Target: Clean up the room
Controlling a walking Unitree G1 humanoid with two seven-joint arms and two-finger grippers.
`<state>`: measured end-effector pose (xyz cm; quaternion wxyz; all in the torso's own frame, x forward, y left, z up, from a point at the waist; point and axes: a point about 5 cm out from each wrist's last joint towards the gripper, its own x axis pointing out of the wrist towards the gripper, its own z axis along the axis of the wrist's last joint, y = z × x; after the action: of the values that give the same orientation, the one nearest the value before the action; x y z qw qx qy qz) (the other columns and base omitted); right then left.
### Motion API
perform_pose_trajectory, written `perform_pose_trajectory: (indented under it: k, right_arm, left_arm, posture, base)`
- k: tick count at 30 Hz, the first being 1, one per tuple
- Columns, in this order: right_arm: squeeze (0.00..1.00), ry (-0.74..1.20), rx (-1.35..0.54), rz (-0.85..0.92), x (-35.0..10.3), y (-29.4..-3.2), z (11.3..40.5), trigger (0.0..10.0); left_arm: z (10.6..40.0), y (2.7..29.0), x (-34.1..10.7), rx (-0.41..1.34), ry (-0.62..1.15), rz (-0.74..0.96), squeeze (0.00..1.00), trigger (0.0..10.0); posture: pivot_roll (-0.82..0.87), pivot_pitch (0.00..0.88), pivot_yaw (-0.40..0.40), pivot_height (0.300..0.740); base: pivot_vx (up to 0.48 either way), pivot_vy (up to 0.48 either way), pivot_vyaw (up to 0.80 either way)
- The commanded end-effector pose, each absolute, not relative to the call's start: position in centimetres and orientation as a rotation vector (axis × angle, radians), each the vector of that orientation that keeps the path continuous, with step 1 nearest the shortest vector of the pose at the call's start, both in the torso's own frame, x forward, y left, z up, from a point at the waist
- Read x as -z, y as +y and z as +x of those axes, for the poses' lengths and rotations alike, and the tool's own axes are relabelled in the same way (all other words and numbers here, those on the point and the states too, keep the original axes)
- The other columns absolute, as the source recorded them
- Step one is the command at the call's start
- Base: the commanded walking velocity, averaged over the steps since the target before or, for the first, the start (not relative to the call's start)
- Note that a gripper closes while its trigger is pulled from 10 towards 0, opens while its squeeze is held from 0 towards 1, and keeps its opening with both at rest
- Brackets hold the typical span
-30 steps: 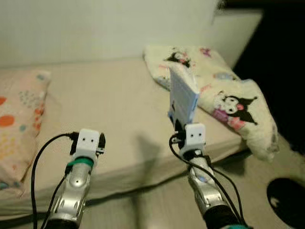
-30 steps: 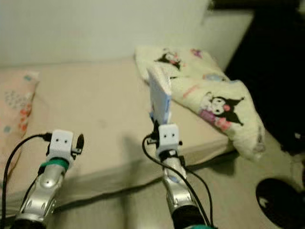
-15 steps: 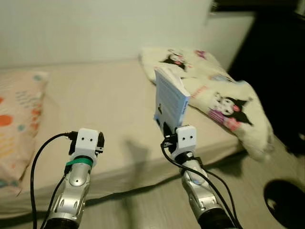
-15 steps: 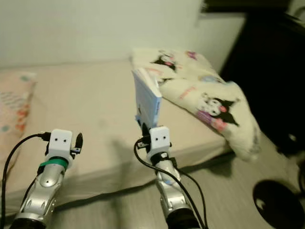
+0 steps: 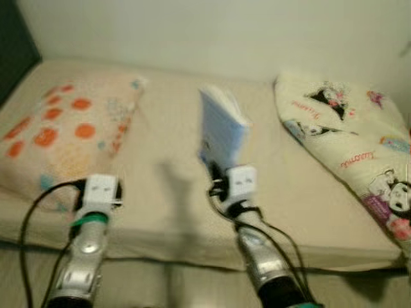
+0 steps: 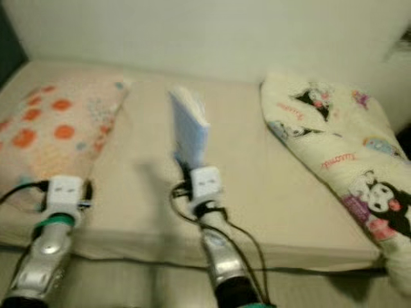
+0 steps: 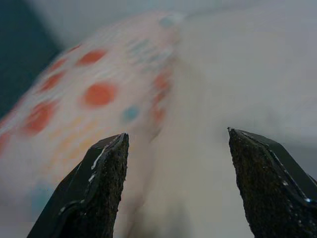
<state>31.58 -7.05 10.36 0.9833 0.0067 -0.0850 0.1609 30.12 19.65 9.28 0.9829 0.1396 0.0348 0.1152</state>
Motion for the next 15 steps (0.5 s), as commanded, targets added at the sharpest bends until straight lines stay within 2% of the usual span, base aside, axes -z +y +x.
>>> perform_pose_trajectory:
  k: [1, 15]
  right_arm:
    - [0.0, -0.185, -0.273, 0.03, -10.63, -8.29, 31.76, 10.0]
    - [0.0, -0.174, -0.263, 0.026, -10.48, -8.66, 31.88, 10.0]
  left_arm:
    - [29.99, 18.87, -8.8, -0.209, 0.085, 0.282, 0.0, 10.0]
    - [30.1, 18.17, -8.64, -0.146, 0.09, 0.278, 0.0, 10.0]
  posture:
    - [0.11, 0.034, -0.031, 0.74]
    - [0.12, 0.029, -0.035, 0.74]
  base:
    - [0.0, 0.0, 0.0]
    - [0.0, 0.0, 0.0]
